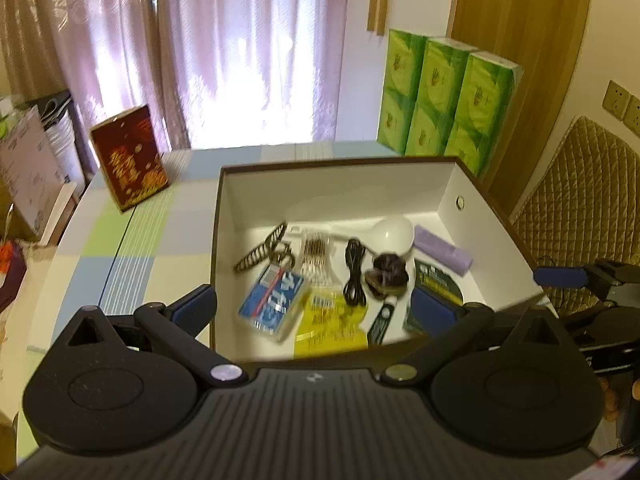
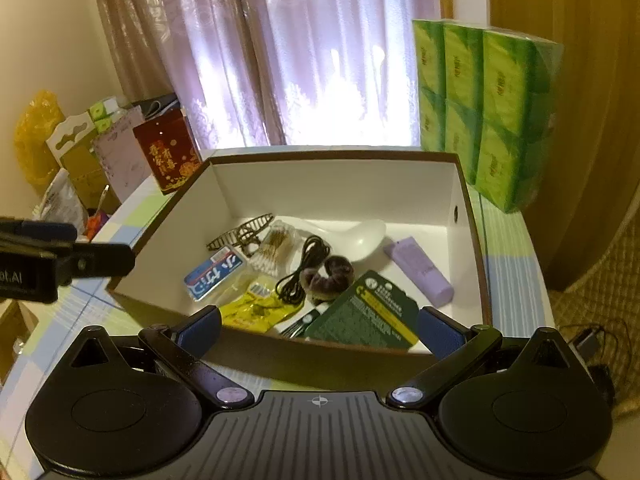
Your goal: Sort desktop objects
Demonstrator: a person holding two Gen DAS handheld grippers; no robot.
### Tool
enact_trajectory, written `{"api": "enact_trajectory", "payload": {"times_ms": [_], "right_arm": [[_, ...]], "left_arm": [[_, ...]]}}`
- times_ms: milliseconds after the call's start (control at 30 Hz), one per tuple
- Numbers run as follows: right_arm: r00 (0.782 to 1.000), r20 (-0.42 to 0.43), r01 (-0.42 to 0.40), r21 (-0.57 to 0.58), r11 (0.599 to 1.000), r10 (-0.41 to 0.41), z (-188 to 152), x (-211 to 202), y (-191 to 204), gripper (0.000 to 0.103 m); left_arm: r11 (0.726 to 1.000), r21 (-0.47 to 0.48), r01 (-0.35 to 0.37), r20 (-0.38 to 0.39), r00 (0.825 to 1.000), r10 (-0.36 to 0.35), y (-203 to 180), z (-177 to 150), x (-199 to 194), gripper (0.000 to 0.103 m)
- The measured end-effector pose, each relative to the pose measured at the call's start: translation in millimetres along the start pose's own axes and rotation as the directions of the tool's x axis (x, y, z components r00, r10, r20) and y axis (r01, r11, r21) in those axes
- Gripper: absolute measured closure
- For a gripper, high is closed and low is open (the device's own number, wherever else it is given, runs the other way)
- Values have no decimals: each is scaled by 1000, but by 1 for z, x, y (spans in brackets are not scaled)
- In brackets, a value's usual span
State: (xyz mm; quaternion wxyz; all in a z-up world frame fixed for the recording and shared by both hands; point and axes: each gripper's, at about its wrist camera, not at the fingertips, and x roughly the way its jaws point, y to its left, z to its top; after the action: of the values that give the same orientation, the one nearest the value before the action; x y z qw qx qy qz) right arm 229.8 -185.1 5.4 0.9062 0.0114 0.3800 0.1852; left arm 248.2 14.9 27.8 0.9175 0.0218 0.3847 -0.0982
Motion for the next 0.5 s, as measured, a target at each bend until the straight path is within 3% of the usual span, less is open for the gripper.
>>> {"api": "enact_trajectory", "payload": {"times_ms": [500], "right_arm": [[998, 51, 37, 24, 999, -38, -25, -55, 13, 2]], "left_arm": [[1000, 0, -29, -16, 999, 29, -25, -36, -47, 1]]}}
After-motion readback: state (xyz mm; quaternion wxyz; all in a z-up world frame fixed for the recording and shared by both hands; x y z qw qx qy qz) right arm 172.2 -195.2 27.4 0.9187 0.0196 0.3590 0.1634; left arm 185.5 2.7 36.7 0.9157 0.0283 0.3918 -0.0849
